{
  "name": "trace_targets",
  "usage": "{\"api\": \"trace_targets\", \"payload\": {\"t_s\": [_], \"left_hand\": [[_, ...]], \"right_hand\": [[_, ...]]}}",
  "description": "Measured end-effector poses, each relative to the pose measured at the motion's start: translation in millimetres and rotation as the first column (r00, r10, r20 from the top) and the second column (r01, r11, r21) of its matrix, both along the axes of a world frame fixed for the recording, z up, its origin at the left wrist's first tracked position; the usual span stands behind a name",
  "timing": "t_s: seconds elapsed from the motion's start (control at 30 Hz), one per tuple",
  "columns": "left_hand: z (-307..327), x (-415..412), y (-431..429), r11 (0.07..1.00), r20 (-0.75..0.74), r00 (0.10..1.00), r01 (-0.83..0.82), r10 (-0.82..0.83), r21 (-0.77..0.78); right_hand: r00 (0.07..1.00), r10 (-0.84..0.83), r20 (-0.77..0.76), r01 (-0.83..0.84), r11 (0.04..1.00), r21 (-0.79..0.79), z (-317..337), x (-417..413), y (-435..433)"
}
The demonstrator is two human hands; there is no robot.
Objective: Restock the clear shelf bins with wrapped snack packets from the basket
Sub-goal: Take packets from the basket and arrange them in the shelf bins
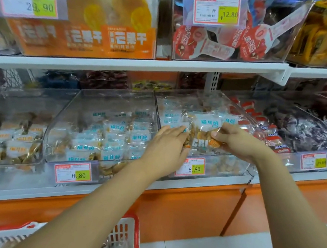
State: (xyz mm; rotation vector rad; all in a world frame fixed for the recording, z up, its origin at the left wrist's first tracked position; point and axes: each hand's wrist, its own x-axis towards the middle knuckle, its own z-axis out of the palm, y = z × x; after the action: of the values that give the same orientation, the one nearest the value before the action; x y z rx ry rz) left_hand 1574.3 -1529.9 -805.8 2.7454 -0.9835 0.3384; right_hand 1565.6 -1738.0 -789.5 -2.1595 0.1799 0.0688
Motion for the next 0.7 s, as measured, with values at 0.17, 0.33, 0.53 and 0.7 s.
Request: {"api": "trace_targets", "payload": {"t_s": [0.17,0.33,0.53,0.7], "left_hand": [[1.5,0.8,1.6,1.0,-0.018,1.0,0.003,-0.003,0.023],[0.7,-14.8,7.2,0.991,-0.076,0.996,0.037,-0.047,-0.13],[-2.3,-37.2,27.9,0.957,-0.089,0.995,0.025,-0.053,-0.288],[-15.1,-60.7,64.2,0.901,-0.158,0.987,-0.054,-0.016,-0.431]], "right_hand": [[0.979,-0.088,0.184,0.106,0.99,-0.094,1.0,2.7,6.0],[0.968,-0.17,0.184,0.188,0.979,-0.08,6.4,-2.1,10.1],[0.947,-0.207,0.245,0.24,0.964,-0.113,5.3,-12.4,18.3],[0.768,-0.148,0.624,0.343,0.917,-0.204,16.9,-37.7,40.2]]}}
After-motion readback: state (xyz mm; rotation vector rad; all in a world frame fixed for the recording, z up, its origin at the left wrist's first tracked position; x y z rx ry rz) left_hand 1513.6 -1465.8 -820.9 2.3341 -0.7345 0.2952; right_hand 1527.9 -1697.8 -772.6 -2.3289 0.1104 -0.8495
